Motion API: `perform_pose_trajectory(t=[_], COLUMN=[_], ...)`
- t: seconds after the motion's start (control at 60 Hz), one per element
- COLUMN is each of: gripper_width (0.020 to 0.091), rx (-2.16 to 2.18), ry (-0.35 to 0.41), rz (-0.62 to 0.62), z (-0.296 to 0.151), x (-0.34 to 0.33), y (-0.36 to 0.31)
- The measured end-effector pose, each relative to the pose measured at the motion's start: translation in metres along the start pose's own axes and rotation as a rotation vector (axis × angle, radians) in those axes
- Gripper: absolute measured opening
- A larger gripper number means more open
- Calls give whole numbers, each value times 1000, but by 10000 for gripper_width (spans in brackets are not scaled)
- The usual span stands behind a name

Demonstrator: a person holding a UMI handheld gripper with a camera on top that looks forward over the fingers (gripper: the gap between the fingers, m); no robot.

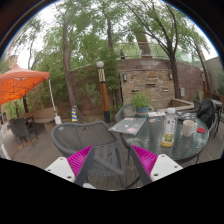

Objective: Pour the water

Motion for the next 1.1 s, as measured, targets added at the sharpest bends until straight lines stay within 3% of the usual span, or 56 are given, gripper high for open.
perform_pose_trajectory(t=[0.3, 0.6, 0.767, 1.1], gripper_width=[804, 813, 815, 808], rx=[-26, -111, -25, -109], ry=[19, 94, 88, 96], rz=[65, 418, 487, 543], z=[0, -16, -15, -29], x=[10, 62, 107, 181], y=[44, 215, 267, 309])
Point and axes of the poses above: the point between the fingertips, and its own axes, seen from behind it with the camera up: y to the right, z down, x forward, the way the camera looks, the point moved 1 cm from there along -x, backward, against the way the camera looks, and after that the axes turned 1 degree about y, right-handed, at the moved point
